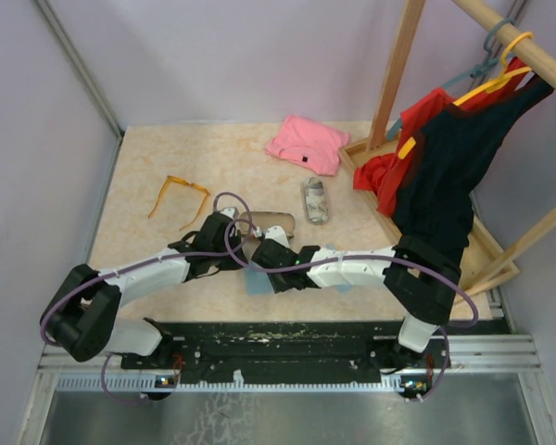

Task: Organize the sunglasses
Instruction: Fold the glasses cleaning cloth at the center of the board.

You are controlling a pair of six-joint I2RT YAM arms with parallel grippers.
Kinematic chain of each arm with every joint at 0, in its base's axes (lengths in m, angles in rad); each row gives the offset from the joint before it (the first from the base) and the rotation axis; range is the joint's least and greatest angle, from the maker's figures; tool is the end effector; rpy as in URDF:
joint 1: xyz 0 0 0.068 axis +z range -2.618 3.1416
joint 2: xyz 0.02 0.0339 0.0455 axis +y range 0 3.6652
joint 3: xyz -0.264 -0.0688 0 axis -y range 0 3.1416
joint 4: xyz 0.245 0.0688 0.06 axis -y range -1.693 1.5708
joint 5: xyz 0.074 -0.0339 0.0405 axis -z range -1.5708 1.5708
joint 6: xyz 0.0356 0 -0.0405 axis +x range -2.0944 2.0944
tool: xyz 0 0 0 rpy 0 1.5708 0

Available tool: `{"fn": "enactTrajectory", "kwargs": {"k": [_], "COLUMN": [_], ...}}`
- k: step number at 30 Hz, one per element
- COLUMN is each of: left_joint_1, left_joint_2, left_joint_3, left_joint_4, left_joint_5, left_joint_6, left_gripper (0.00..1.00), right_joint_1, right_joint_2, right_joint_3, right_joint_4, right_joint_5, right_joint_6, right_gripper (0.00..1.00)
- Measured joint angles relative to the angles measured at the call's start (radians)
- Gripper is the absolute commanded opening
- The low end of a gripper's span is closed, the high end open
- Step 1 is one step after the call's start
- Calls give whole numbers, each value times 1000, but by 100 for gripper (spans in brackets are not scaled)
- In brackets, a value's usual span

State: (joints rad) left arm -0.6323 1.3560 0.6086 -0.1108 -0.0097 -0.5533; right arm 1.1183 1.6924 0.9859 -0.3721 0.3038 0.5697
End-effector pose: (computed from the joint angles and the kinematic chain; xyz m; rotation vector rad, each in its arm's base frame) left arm 0.2066 -0.1509 0.1660 0.0941 2.4961 -0.5093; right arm 0.1531 0.2907 0.1670 -0.6043 2.5143 0.2222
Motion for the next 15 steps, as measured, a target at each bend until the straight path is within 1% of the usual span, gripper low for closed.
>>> {"fn": "enactTrajectory", "kwargs": {"k": [6,11,15], "left_joint_1": [0,2,6], "left_joint_2": [0,0,0], "left_joint_3": [0,0,0], "left_joint_4": [0,0,0], "left_joint_5": [0,0,0], "left_joint_6": [0,0,0], "left_gripper": [1,1,1], "right_joint_1": [0,0,0], "right_joint_2": [24,48,56], "right_joint_3": [19,32,45], "right_joint_4": [-6,-14,-26], "right_joint_5": [7,8,10], "right_joint_6": [6,7,8], "right_gripper": [24,23,13]}}
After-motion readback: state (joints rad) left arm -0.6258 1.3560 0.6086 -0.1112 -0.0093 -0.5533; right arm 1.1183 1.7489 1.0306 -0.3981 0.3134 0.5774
